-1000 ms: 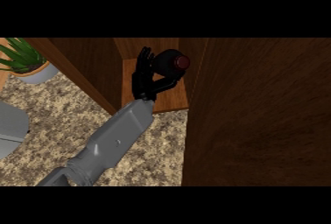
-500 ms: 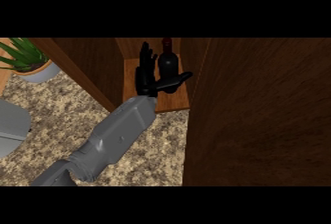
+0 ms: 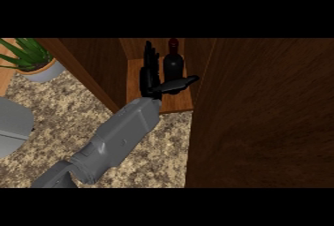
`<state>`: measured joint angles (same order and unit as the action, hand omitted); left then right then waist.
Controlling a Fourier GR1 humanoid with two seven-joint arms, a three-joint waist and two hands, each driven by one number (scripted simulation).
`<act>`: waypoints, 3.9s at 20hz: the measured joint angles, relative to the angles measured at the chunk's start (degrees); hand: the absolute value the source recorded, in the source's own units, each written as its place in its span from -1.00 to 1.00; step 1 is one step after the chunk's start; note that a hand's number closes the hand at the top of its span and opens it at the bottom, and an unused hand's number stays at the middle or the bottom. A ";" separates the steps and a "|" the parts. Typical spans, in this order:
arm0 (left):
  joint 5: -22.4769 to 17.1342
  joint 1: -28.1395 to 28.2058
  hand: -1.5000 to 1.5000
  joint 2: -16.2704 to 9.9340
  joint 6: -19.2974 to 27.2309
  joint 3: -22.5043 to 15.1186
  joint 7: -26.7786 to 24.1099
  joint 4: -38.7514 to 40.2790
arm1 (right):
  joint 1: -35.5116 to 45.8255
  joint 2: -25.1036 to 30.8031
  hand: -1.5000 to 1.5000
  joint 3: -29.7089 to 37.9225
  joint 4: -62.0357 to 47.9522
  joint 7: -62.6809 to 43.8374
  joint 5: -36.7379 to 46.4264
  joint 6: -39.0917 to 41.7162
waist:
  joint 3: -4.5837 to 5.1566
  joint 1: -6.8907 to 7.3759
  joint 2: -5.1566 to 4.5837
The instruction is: Pick up the wine, place it into the cabinet and close the cabinet
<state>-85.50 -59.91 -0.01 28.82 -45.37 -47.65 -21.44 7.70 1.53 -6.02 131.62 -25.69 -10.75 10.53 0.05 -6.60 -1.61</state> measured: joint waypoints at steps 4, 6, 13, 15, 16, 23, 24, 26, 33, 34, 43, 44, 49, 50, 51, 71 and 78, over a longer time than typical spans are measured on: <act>-1.06 0.47 -1.00 -0.01 0.30 -0.83 -1.56 -2.31 | -0.58 0.27 -1.00 -0.05 0.65 -0.49 -0.34 0.17 | 0.00 0.76 0.28; -1.64 1.30 -1.00 -0.01 0.06 -1.64 -1.80 -3.72 | -0.28 0.30 -1.00 0.23 1.19 -1.49 -0.53 -0.39 | -0.01 1.25 0.42; -2.96 2.68 -1.00 -0.08 0.08 -4.90 -2.13 -8.11 | -0.50 0.35 -1.00 0.38 1.32 -2.05 0.11 -0.96 | -0.03 2.69 0.77; -2.92 3.40 -1.00 -0.09 -0.39 -5.67 -2.56 -8.90 | 0.02 0.59 -1.00 1.17 1.30 -2.51 -0.37 -1.18 | -0.03 3.16 0.88; -2.72 4.69 -1.00 -0.09 -0.93 -6.52 -3.18 -9.46 | 0.38 0.41 -1.00 0.71 0.87 -2.61 0.36 -1.46 | -0.03 3.36 0.91; -0.34 7.64 -1.00 -0.06 -1.07 -7.42 -4.63 -11.96 | -2.39 0.23 -1.00 -0.15 3.75 -3.46 1.21 -2.01 | -0.03 4.78 1.31; 0.56 8.47 -1.00 -0.05 -0.98 -7.40 -4.84 -12.72 | -2.65 0.46 -1.00 0.41 3.90 -3.59 0.87 -1.97 | -0.03 5.07 1.38; 1.46 9.00 -1.00 -0.06 -0.07 -6.94 -5.02 -14.35 | -2.98 0.19 -1.00 0.05 3.61 -3.12 1.53 -2.12 | -0.04 5.32 1.44; 8.14 15.18 -1.00 -1.40 1.66 -5.73 -5.45 -22.20 | -3.84 0.54 -1.00 1.07 2.75 -1.37 1.81 -1.58 | -0.05 6.38 1.68; 9.27 15.99 -1.00 -1.47 2.59 -5.59 -4.99 -23.86 | -3.53 0.58 -1.00 1.25 3.01 -1.89 1.64 -1.83 | -0.06 6.46 1.70; 17.54 25.62 -1.00 -11.96 2.18 -7.09 0.08 -42.63 | -4.06 0.54 -1.00 0.66 4.76 -2.73 3.35 -2.96 | -0.06 6.98 1.85; 18.49 26.99 -1.00 -13.18 2.34 -7.32 0.38 -45.00 | -3.88 1.01 -1.00 1.51 5.10 -2.87 2.87 -2.78 | -0.06 6.99 1.84; 22.54 32.12 -1.00 -19.53 3.41 -7.77 3.84 -56.99 | -5.23 1.80 1.00 2.45 5.39 -2.15 0.98 -1.24 | -0.08 6.98 1.83; 23.09 33.54 -1.00 -20.66 2.42 -7.81 3.58 -58.07 | -5.81 2.52 1.00 2.66 5.77 -2.42 -0.28 -0.14 | -0.09 6.93 1.82; 23.33 34.31 -1.00 -22.25 1.56 -7.72 4.07 -60.04 | -6.21 3.27 1.00 2.42 5.87 -2.49 -0.56 1.02 | -0.09 6.96 1.83; 23.78 59.49 -1.00 -49.89 -14.36 2.81 2.86 -84.59 | -8.63 2.62 1.00 -17.72 6.49 -7.13 -2.38 8.13 | -0.01 7.41 1.95; 19.07 67.87 -1.00 -55.96 -21.71 10.64 -0.25 -85.03 | -4.04 -0.34 1.00 -31.23 6.34 -13.39 2.57 0.16 | 0.08 7.60 2.16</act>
<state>-66.43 7.97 -55.97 7.11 -34.74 -47.91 -106.47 3.66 1.18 -37.26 137.96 -39.08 -8.18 10.69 0.13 1.00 0.56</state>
